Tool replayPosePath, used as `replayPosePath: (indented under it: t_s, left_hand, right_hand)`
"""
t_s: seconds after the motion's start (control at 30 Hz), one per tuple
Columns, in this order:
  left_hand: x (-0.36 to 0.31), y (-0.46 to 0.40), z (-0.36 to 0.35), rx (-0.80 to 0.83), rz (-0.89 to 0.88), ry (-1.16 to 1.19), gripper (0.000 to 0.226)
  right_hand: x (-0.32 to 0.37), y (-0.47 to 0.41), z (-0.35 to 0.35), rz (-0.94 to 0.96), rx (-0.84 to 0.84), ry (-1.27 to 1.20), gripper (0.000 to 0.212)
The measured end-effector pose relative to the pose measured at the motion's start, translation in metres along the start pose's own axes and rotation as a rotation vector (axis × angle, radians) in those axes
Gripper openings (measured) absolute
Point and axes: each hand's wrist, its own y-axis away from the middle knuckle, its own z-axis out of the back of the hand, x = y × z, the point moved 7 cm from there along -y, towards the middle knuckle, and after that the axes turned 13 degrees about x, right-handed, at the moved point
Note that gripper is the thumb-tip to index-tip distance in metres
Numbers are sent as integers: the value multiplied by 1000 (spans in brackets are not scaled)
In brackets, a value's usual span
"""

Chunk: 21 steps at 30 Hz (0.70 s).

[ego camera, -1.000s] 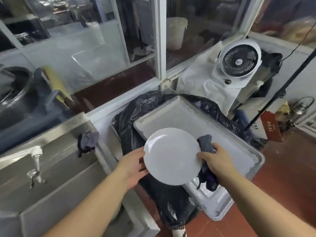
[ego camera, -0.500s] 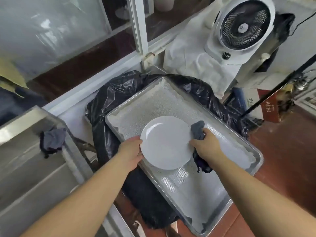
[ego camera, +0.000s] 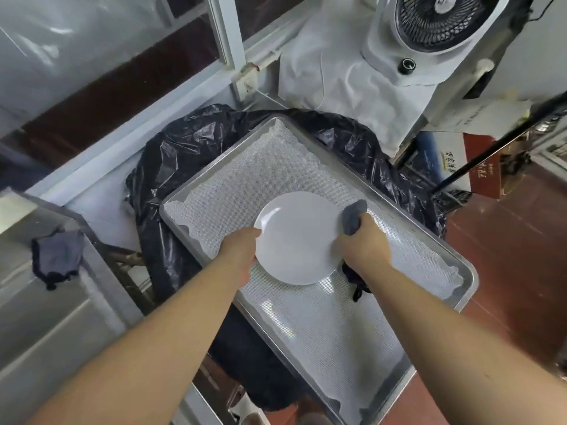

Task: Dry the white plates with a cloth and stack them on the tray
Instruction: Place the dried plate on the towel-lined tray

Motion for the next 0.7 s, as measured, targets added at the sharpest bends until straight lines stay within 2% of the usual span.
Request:
replayPosePath:
  t_s: [0.17,0.3,0.47,0.7]
  left_hand:
    - [5,-10,6,-40,31,-64,13]
    - [7,-13,9,-53,34,-90,12]
    - [10,-19,15,-70,45,-68,27]
    - [9,-6,17,-16,-2,-87,25]
  right_hand:
    - [2,-6,-6,-13,11,33,46]
    - [4,-10,-10,12,8,50,44]
    - [3,-17,-15,21,73,44,52]
    - [-4,-2,5,38,22,25,37]
